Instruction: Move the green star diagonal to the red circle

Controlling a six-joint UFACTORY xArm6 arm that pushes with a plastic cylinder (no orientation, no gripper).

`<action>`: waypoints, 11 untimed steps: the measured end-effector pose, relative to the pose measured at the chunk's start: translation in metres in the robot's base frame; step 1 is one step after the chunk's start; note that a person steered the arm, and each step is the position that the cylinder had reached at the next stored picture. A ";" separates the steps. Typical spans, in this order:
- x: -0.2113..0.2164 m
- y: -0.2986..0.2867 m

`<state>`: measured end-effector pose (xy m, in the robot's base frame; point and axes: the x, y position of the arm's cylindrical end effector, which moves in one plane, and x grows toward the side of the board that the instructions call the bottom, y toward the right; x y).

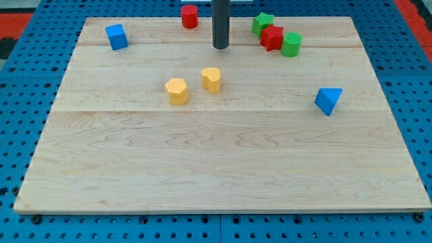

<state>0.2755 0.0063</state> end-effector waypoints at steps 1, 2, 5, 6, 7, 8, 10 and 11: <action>0.010 0.000; 0.064 0.015; 0.081 0.257; 0.033 0.280; -0.023 0.263; -0.075 0.230; -0.062 0.090; -0.022 0.011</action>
